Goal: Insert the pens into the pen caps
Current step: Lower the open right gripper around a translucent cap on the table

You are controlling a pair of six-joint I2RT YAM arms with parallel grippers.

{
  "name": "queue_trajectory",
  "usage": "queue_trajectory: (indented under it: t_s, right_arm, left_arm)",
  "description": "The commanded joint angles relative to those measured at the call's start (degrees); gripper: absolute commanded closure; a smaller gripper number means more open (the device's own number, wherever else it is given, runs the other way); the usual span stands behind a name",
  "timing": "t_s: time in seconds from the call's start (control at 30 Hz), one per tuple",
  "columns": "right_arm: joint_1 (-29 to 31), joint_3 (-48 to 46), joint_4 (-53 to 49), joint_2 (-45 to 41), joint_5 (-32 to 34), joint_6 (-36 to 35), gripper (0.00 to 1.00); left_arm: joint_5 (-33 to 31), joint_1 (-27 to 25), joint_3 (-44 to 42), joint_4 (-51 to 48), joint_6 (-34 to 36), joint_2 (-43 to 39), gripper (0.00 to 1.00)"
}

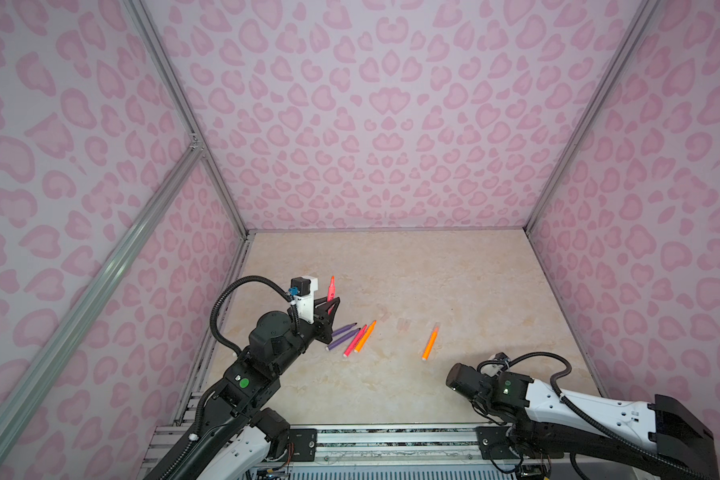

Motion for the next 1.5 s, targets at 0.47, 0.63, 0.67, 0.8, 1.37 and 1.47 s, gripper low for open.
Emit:
queue_trajectory:
  t_s: [0.47, 0.63, 0.67, 0.8, 1.37, 1.47]
  right_arm:
    - [2.28, 1.29, 0.54, -1.97, 3.87, -24.05, 0.58]
    - [4.87, 0.99, -2.03, -2.06, 6.21, -22.94, 0.56]
    - [5.07, 0.62, -2.04, -1.76, 6.22, -22.7, 0.56]
    - [5.21, 0.9, -2.72, 1.11, 6.36, -21.99, 0.56]
    - [8.2, 8.82, -2.87, 18.43, 7.01, -22.22, 0.65]
    - [10.04, 8.37, -2.4, 18.17, 7.0, -21.32, 0.63]
  left_arm:
    - [0.13, 0.04, -1.01, 0.48, -0.92, -0.66, 0.97]
    - [5.5, -0.06, -2.21, 3.23, -3.07, 0.99, 0.97]
    - [8.06, -0.08, -2.34, 4.1, -3.7, 1.86, 0.97]
    - [11.56, -1.19, -2.45, 5.95, -4.67, 6.67, 0.97]
    - [0.35, -10.87, -12.7, 16.06, -8.72, 12.93, 0.97]
    - [-0.89, -14.55, -12.56, 15.55, -7.06, 12.68, 0.97]
